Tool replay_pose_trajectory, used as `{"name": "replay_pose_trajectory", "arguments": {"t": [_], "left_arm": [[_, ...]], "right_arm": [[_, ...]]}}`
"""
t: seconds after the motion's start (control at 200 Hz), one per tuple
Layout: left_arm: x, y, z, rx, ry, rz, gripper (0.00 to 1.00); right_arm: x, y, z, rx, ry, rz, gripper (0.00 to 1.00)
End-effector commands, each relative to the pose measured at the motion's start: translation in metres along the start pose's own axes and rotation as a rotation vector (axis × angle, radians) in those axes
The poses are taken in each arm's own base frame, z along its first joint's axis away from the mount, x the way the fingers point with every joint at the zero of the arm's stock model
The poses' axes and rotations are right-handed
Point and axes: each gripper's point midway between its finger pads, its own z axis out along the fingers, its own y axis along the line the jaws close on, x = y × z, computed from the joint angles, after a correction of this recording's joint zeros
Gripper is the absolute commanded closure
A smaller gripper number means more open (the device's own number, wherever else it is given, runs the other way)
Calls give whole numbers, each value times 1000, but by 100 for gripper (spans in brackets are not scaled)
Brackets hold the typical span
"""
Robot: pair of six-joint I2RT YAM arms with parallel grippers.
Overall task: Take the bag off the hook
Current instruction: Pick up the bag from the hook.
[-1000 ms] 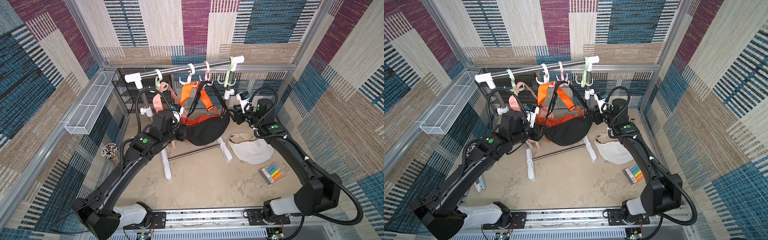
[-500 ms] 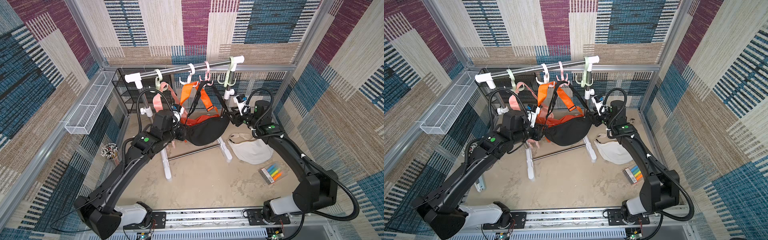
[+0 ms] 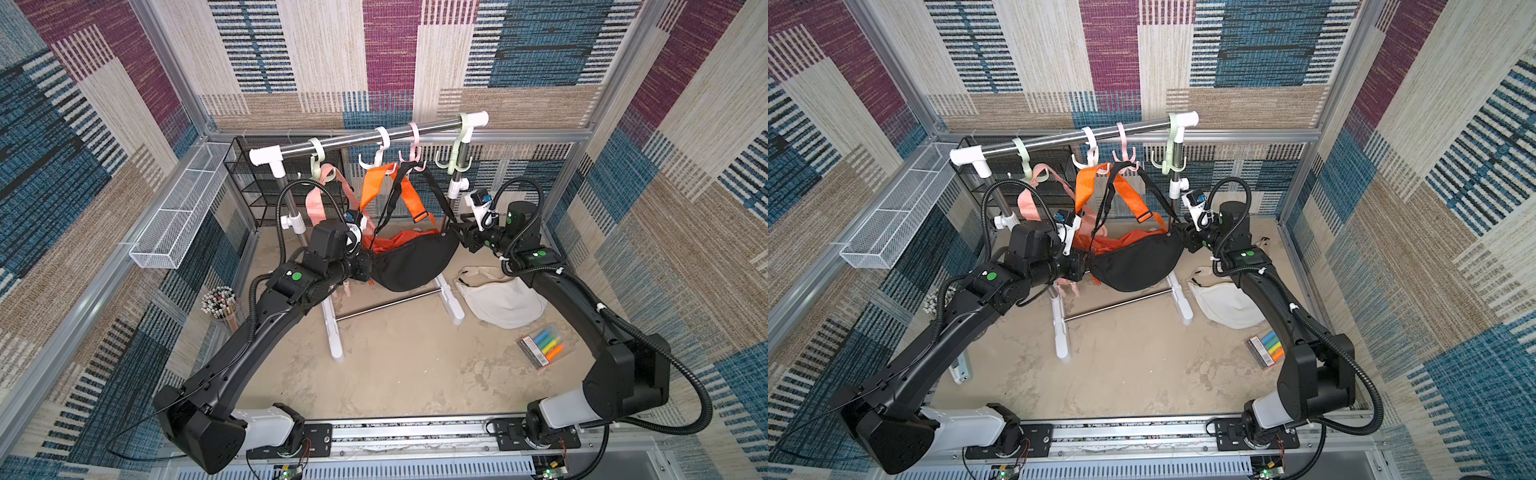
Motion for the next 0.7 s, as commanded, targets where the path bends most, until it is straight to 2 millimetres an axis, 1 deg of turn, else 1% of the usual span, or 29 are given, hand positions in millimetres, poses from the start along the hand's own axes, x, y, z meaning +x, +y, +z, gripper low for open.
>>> {"name": "replay_pose_trajectory", "arguments": {"t": [0.0, 0.2, 0.391, 0.486, 0.631, 0.691], "left_arm": [[-3, 3, 2, -17, -12, -7, 68], [-1, 5, 5, -17, -2, -19, 69], [2, 7, 9, -28, 10, -24, 69], [3, 8, 11, -30, 15, -18, 70], [6, 10, 11, -36, 26, -16, 70], [7, 10, 11, -34, 26, -15, 72]], "right_arm": [[-8, -3, 2, 10, -26, -33, 52], [-5, -4, 5, 8, -18, -48, 56], [-6, -1, 5, -9, -18, -48, 64], [-3, 0, 7, -19, -10, -36, 66], [-1, 0, 10, -29, 3, -26, 73], [-1, 0, 11, -35, 6, -23, 77]]}}
